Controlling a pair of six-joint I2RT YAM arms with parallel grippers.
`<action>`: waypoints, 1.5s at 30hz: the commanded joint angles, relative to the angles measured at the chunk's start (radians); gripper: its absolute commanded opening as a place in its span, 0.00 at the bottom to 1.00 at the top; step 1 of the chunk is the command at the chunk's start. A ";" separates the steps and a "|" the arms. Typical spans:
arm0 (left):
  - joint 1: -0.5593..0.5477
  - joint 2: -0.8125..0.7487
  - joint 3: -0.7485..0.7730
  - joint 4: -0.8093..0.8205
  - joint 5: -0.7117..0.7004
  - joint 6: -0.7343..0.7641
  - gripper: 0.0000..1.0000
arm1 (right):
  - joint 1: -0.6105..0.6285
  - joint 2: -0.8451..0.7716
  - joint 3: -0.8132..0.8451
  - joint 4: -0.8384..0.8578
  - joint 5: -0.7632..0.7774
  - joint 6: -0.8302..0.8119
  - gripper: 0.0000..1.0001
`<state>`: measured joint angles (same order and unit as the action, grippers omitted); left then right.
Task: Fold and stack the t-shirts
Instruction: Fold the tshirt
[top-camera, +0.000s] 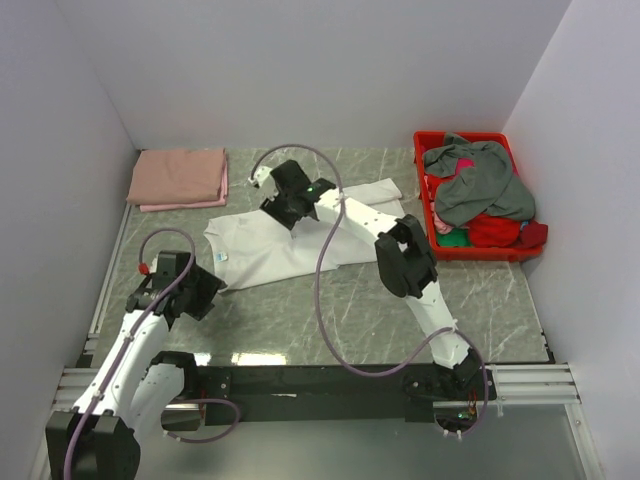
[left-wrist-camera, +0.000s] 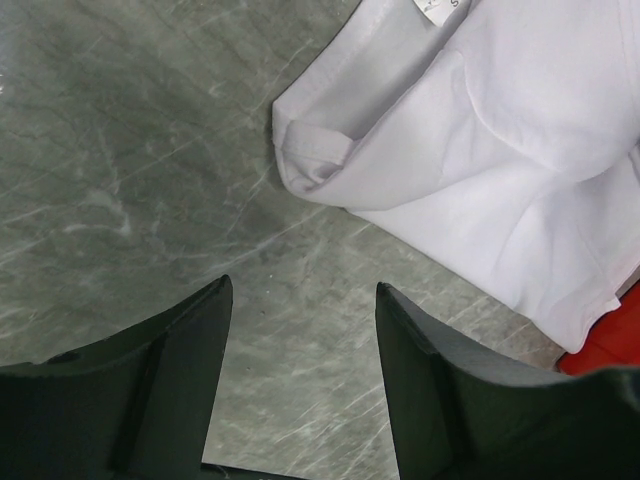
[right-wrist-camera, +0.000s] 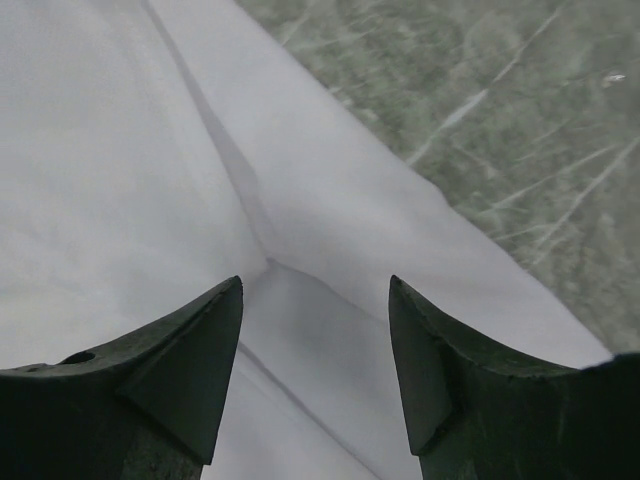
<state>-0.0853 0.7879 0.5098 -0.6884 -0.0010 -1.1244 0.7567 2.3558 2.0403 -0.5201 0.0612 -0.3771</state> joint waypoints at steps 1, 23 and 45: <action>0.005 0.030 -0.025 0.076 0.019 -0.034 0.64 | -0.052 -0.138 0.005 -0.006 -0.058 -0.058 0.67; 0.005 0.347 -0.048 0.294 -0.114 -0.106 0.50 | -0.181 -0.983 -1.034 -0.086 -0.667 -0.766 0.66; 0.005 0.370 0.004 0.264 -0.182 -0.023 0.33 | -0.505 -0.750 -1.013 -0.167 -0.523 -1.045 0.58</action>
<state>-0.0837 1.1801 0.5072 -0.3946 -0.1528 -1.1809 0.2527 1.5635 0.9569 -0.6605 -0.5037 -1.3632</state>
